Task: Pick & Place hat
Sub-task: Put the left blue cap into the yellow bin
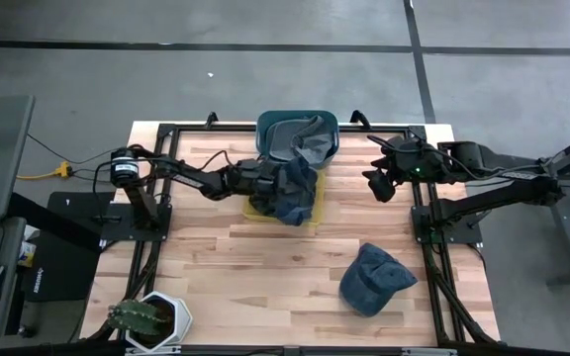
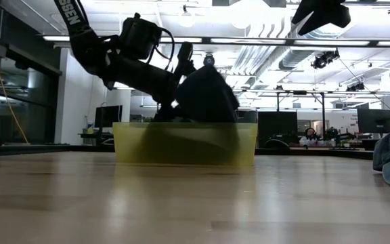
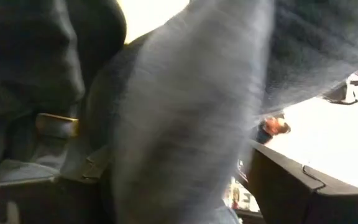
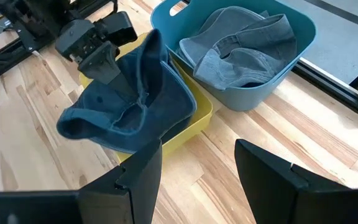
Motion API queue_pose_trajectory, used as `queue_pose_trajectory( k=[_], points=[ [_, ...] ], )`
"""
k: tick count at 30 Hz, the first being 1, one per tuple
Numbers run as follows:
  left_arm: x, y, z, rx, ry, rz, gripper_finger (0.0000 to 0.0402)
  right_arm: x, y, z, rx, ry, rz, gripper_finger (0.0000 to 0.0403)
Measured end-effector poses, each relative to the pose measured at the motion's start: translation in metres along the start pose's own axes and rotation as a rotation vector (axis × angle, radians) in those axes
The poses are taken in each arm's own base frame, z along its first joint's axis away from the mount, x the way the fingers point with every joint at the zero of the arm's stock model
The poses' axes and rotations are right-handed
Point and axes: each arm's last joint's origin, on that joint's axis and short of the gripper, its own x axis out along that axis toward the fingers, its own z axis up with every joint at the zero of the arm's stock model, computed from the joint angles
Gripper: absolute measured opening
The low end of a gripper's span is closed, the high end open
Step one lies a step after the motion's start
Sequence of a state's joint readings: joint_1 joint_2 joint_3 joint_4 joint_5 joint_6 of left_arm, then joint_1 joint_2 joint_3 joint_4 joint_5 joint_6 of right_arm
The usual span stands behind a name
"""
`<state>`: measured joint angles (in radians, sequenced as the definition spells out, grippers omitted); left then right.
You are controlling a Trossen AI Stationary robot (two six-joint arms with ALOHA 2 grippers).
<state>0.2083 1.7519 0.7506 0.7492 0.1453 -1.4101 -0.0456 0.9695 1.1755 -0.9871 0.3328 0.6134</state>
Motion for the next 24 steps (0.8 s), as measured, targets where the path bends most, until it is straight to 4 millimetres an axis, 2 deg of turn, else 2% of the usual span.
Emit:
queue_pose_trajectory(
  k=[8, 12, 20, 24],
  points=[
    [0.006, -0.008, 0.01, 0.024, 0.079, 0.05, 0.0256, 0.0, 0.0, 0.0, 0.0, 0.001, 0.002, 0.0197],
    [0.004, -0.021, 0.015, 0.075, 0.098, 0.096, 0.0256, 0.0, 0.0, 0.0, 0.008, 0.004, 0.005, 0.0197],
    [-0.014, -0.034, 0.026, 0.19, 0.112, 0.364, 0.0257, 0.0, 0.0, 0.0, 0.007, 0.003, -0.001, 0.0197],
    [-0.019, -0.047, 0.029, 0.263, 0.097, 0.454, 0.0257, 0.0, 0.0, 0.0, 0.007, 0.002, -0.003, 0.0197]
  ],
)
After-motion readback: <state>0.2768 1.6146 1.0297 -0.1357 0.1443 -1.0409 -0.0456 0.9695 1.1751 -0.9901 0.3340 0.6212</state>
